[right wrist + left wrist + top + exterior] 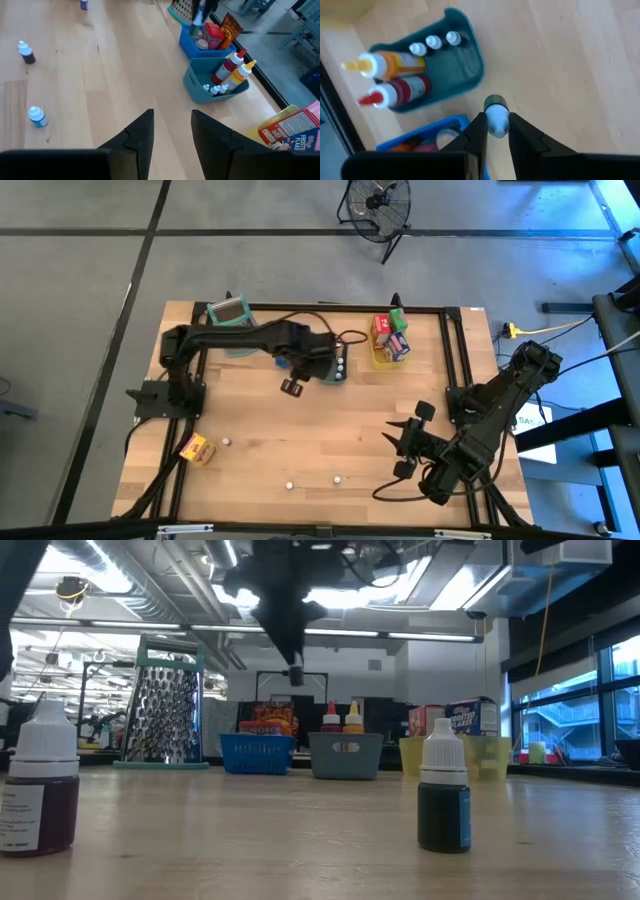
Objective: Pick & Place Kitchen Items
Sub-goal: Put the small black food coloring bottle into the dark green bin
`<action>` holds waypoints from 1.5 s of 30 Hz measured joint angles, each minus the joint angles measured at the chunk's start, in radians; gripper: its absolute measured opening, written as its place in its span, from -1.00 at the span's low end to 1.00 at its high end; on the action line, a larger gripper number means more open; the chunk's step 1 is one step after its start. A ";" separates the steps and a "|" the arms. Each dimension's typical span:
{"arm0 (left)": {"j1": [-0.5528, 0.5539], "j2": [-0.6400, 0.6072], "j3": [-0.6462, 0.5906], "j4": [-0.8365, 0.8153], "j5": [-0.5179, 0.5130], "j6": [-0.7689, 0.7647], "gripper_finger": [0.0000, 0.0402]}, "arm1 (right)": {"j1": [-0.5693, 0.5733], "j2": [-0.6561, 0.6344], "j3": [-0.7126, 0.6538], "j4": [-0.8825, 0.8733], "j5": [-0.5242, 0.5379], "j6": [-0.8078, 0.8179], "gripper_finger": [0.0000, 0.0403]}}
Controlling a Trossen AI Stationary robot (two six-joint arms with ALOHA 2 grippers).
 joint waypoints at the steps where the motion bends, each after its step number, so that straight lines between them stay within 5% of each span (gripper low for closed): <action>1: 0.005 0.026 0.040 -0.018 0.002 0.015 -0.73 | 0.000 0.000 0.000 0.002 0.000 0.000 -0.34; 9: 0.087 0.154 0.251 -0.097 0.081 0.077 -0.73 | 0.013 0.000 0.000 0.010 0.000 -0.034 -0.34; 32: 0.158 0.308 0.256 0.021 0.132 0.045 -0.73 | 0.101 0.000 0.000 0.056 0.085 -0.154 -0.34; 45: 0.156 0.311 0.250 0.028 0.089 -0.500 -0.73 | 0.102 0.000 0.000 0.055 0.081 -0.154 -0.34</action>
